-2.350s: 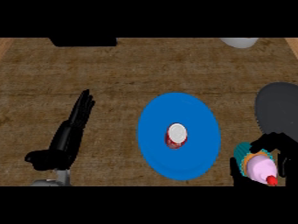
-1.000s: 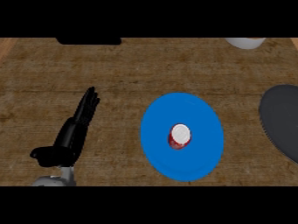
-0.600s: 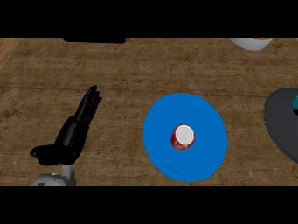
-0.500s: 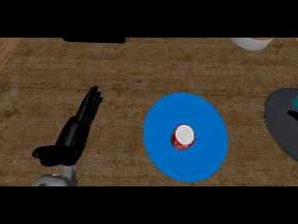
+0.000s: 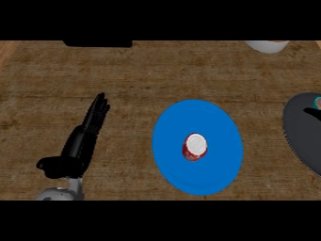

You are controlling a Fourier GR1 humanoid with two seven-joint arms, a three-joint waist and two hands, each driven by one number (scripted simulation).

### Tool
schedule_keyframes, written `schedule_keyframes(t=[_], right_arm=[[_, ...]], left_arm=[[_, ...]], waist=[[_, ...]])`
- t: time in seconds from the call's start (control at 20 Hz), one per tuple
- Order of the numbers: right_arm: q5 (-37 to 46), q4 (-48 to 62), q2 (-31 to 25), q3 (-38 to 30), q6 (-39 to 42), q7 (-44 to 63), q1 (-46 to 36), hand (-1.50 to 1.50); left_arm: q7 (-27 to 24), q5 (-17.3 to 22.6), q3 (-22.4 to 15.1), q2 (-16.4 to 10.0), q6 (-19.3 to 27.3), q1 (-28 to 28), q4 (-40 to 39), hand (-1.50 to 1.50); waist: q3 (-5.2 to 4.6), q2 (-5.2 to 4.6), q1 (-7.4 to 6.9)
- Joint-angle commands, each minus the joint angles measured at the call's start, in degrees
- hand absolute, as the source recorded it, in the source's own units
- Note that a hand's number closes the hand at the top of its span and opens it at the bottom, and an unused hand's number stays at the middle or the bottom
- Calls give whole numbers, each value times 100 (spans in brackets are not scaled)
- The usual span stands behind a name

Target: Pick the cupcake from the plate and place it in the pan

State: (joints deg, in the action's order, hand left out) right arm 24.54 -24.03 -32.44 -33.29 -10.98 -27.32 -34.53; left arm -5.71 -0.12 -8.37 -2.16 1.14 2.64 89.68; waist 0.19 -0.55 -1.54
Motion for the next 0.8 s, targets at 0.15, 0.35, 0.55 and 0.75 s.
schedule_keyframes(t=[0.15,0.35,0.55,0.75], right_arm=[[-991,325,-522,-781,955,-450,123,-150],[-1398,458,-990,-983,2203,-547,457,-150],[-1653,499,-1148,-1016,3524,-1074,1113,-150],[-1719,242,-1052,-869,3999,-1730,1831,-150]], left_arm=[[-26,65,46,-92,-73,-354,295,0],[318,-139,-34,80,200,-50,245,0],[-55,171,271,-244,-228,-183,106,0],[72,1,163,-97,-23,-200,207,0]], waist=[[-8,38,74],[-10,48,135],[-12,56,186],[-15,59,174]])
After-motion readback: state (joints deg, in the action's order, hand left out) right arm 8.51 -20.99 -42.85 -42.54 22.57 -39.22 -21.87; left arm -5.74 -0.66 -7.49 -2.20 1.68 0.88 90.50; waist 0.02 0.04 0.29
